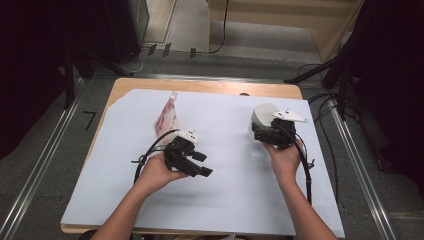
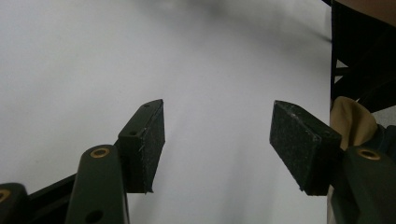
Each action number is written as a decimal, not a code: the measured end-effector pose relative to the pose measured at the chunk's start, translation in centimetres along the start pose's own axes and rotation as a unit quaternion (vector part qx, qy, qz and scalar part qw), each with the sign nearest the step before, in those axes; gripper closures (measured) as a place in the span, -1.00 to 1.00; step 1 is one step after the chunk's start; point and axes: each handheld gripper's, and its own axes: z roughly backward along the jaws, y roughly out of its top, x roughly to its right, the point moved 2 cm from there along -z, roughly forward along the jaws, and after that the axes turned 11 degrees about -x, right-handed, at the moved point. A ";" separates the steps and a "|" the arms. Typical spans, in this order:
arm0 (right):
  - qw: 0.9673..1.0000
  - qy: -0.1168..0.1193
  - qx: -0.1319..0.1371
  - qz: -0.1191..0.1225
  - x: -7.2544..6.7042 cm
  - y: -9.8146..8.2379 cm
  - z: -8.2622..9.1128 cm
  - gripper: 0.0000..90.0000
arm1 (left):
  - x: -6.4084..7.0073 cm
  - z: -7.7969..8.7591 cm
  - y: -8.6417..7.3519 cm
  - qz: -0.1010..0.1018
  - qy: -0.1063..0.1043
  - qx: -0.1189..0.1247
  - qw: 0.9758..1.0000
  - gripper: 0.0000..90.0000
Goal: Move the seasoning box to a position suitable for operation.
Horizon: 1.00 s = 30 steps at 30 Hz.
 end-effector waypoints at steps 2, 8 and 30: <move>1.000 0.012 0.001 0.009 -0.3 -0.2 0.7 -0.66 | 0.0 0.0 0.0 -0.001 0.000 0.000 1.000 -0.18; 0.998 0.049 -0.003 0.030 -1.6 -1.0 2.4 -0.66 | 0.1 0.0 0.0 0.001 0.002 -0.003 1.000 -0.19; 0.988 0.123 -0.034 0.083 -6.6 -5.1 3.7 -0.66 | -0.1 0.1 -0.1 0.000 0.008 0.001 1.000 -0.18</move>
